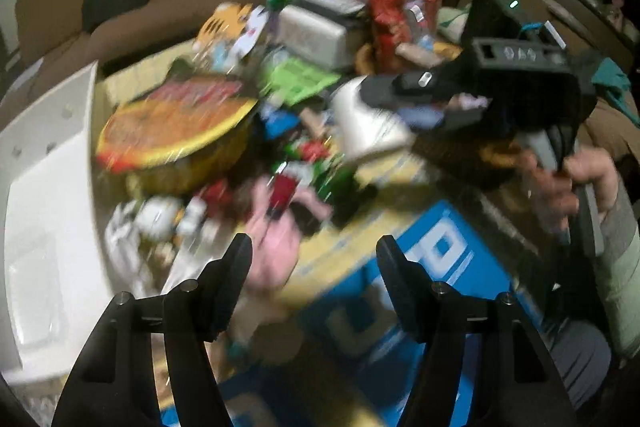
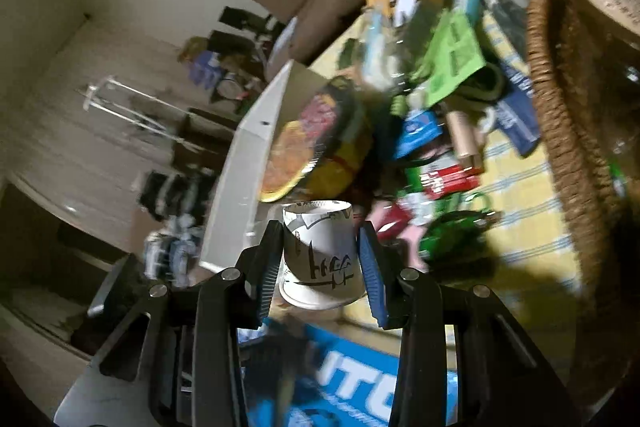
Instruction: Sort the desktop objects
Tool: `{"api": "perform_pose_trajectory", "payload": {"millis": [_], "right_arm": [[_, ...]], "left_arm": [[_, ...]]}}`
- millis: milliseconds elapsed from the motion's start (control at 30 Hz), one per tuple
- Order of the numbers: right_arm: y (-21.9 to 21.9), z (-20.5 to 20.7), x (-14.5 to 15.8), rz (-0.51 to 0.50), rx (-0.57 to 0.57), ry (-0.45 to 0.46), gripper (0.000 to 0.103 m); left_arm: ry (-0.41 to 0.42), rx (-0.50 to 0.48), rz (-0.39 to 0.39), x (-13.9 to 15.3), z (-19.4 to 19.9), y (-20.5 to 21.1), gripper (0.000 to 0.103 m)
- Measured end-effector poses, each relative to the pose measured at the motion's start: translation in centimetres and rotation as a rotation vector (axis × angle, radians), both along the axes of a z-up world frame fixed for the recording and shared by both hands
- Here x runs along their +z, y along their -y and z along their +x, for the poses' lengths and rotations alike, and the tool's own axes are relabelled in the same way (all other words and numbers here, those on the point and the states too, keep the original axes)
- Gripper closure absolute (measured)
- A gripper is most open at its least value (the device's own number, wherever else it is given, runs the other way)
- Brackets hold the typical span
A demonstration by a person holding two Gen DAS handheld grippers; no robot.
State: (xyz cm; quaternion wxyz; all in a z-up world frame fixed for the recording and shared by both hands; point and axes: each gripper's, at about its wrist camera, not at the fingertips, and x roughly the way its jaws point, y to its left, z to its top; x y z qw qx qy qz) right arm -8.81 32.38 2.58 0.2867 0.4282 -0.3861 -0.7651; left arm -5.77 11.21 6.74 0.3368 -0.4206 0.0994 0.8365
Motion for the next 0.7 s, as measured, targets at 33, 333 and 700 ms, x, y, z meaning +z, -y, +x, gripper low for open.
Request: {"api": "perform_pose_trajectory", "payload": {"millis": [33, 333, 700], "right_arm": [[0.1, 0.0, -0.1, -0.038, 0.015, 0.006, 0.067], [1.4, -0.6, -2.0, -0.25, 0.101, 0.079, 0.067], [3.9, -0.6, -3.1, -0.329, 0.119, 0.128, 0.061]], "left_arm": [[-0.018, -0.01, 0.012, 0.4, 0.0, -0.5, 0.032], [-0.16, 0.026, -0.016, 2.1, -0.5, -1.7, 0.029], [-0.074, 0.075, 0.105, 2.4, -1.7, -0.4, 0.09]]}}
